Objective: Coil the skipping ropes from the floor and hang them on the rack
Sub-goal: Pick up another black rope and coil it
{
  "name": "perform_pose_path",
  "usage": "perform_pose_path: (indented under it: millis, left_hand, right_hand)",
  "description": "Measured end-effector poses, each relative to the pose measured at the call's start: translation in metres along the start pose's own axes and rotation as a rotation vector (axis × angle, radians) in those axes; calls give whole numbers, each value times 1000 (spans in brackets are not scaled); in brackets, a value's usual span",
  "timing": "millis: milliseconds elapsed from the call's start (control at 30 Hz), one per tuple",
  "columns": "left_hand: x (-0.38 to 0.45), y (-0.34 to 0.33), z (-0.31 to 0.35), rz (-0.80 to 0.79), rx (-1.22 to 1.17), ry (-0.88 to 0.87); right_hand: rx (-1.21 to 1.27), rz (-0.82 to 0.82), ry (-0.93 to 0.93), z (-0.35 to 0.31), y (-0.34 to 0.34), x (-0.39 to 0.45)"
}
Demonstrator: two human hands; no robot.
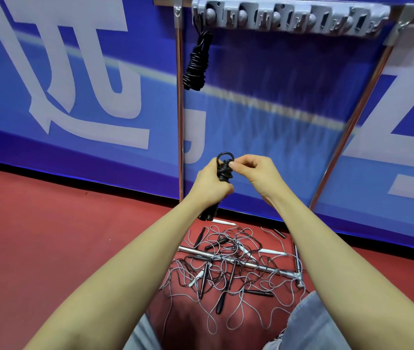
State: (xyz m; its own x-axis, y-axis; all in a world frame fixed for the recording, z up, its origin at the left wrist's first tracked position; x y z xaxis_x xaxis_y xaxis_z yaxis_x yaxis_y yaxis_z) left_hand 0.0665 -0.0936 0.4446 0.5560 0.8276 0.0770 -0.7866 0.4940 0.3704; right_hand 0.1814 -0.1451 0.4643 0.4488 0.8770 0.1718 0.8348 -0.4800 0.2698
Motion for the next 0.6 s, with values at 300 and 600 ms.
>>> perform_pose_path:
  millis: [300, 600]
  left_hand:
    - [1, 3, 18, -8, 0, -94]
    - [-6, -6, 19, 77, 0, -382]
  right_hand:
    - [44, -37, -13, -4, 0, 3]
    - [237, 7, -30, -3, 15, 2]
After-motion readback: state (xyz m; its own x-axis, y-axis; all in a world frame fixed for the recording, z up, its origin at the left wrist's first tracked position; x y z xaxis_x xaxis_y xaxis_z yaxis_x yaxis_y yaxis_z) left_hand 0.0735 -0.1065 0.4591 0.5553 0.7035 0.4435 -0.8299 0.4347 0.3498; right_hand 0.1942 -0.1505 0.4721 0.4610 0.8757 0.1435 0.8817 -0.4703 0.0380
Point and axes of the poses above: each hand's wrist, its own x-axis towards the middle knuckle, its own y-axis out of the back of the hand, z = x × y, the point moved 5 cm from there along x, towards the middle knuckle, and after that the axes turned 3 degrees about z, right-handed, at the moved point
